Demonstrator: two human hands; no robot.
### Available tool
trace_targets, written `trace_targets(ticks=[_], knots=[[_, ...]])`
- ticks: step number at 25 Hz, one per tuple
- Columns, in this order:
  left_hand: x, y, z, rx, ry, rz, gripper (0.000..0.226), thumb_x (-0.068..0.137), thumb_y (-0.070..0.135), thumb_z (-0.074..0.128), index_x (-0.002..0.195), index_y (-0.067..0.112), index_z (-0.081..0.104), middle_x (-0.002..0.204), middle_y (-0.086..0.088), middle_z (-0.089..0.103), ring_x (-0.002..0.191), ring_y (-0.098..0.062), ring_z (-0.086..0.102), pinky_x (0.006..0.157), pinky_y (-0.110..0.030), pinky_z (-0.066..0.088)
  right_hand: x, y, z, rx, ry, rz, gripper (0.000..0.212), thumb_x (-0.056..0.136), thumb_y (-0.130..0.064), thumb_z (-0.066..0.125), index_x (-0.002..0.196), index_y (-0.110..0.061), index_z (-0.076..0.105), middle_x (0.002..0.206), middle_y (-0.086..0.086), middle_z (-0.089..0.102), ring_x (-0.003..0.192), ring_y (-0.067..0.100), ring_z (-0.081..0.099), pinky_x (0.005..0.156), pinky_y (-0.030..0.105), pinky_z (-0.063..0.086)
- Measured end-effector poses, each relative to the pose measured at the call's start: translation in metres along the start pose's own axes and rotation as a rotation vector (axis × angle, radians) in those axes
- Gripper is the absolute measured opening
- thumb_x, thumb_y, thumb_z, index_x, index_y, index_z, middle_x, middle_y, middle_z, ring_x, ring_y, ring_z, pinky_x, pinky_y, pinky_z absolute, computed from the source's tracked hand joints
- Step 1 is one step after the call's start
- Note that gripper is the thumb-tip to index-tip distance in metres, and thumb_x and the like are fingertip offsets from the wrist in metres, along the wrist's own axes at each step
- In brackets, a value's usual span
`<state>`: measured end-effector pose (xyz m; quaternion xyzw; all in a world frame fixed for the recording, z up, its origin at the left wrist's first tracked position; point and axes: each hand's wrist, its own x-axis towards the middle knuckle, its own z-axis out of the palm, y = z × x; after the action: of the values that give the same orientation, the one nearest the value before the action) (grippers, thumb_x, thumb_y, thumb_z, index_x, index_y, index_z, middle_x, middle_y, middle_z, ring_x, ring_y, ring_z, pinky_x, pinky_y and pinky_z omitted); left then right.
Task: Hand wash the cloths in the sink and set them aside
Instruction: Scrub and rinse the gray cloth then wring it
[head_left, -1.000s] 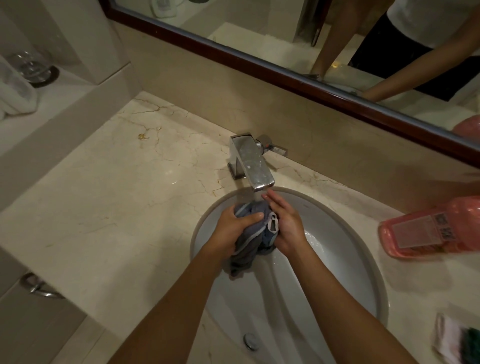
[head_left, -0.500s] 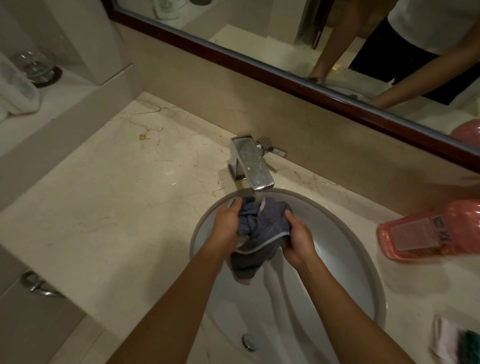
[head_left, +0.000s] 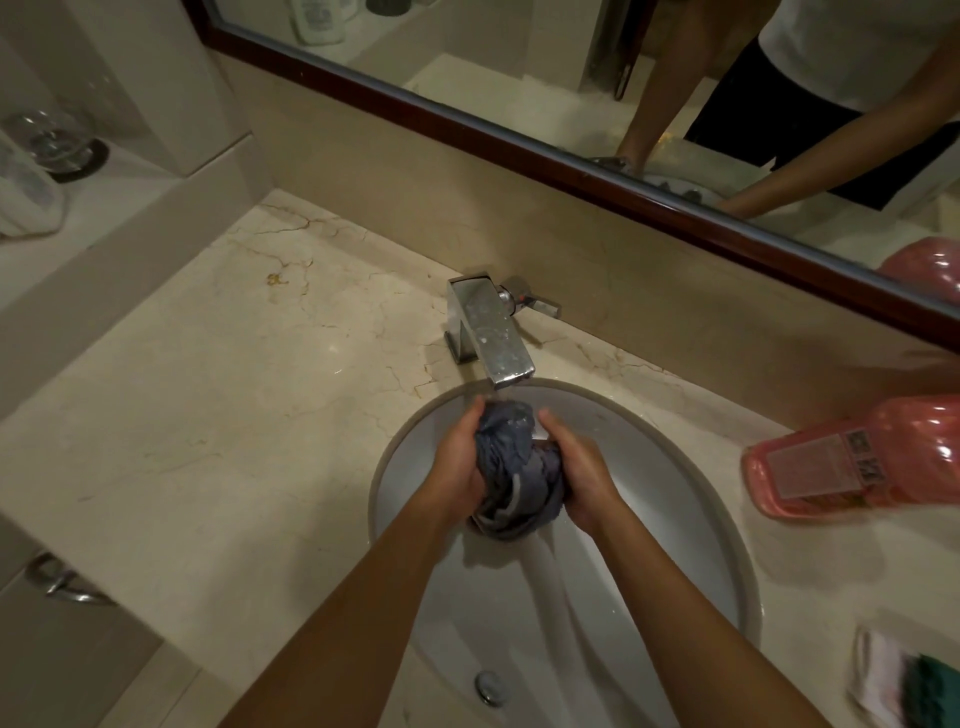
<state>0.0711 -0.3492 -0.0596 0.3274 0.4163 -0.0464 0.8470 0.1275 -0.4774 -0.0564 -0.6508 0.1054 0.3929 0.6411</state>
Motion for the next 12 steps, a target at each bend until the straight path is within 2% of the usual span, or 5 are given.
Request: trace_targets(ticks=[2, 3, 5, 9, 12], knots=[[0.002, -0.002, -0.001, -0.052, -0.026, -0.041, 0.068, 0.099, 0.06, 0.041, 0.098, 0.004, 0.081, 0.11, -0.022, 0.073, 0.095, -0.033, 0.074, 0.09, -0.044, 0.053, -0.001, 0.001, 0.005, -0.022, -0.035, -0.033, 0.04, 0.093, -0.042, 0.065, 0.12, -0.014, 0.066, 0.109, 0.01, 0.075, 0.098, 0.024, 0.074, 0.083, 0.035, 0.06], [0.006, -0.003, -0.002, -0.064, -0.032, -0.046, 0.069, 0.099, 0.059, 0.04, 0.091, 0.006, 0.082, 0.108, -0.022, 0.074, 0.091, -0.031, 0.075, 0.087, -0.042, 0.053, -0.002, 0.001, 0.008, -0.033, -0.061, -0.05, 0.033, 0.095, -0.036, 0.065, 0.122, -0.017, 0.064, 0.109, 0.006, 0.075, 0.097, 0.02, 0.074, 0.079, 0.029, 0.059], [0.011, -0.003, -0.003, 0.015, 0.008, 0.01, 0.059, 0.103, 0.048, 0.042, 0.086, 0.007, 0.081, 0.098, -0.019, 0.076, 0.083, -0.029, 0.076, 0.08, -0.039, 0.054, -0.003, 0.005, 0.012, -0.06, -0.079, -0.089, 0.025, 0.098, -0.025, 0.062, 0.118, -0.012, 0.068, 0.103, 0.008, 0.077, 0.093, 0.021, 0.074, 0.073, 0.024, 0.058], [0.017, -0.002, -0.012, 0.303, 0.039, 0.266, 0.031, 0.101, 0.025, 0.052, 0.092, 0.008, 0.077, 0.092, -0.018, 0.076, 0.088, -0.034, 0.074, 0.072, -0.037, 0.058, -0.003, 0.004, 0.017, -0.051, 0.047, -0.136, 0.028, 0.094, -0.021, 0.067, 0.1, 0.006, 0.068, 0.095, 0.022, 0.074, 0.086, 0.032, 0.072, 0.076, 0.037, 0.06], [0.019, -0.004, -0.012, 0.31, 0.065, 0.322, 0.025, 0.096, 0.024, 0.063, 0.081, 0.012, 0.079, 0.084, -0.015, 0.076, 0.076, -0.028, 0.074, 0.059, -0.03, 0.057, -0.003, 0.005, 0.02, -0.027, 0.085, -0.171, 0.021, 0.095, -0.019, 0.067, 0.088, 0.001, 0.065, 0.084, 0.02, 0.071, 0.076, 0.028, 0.069, 0.067, 0.034, 0.058]])
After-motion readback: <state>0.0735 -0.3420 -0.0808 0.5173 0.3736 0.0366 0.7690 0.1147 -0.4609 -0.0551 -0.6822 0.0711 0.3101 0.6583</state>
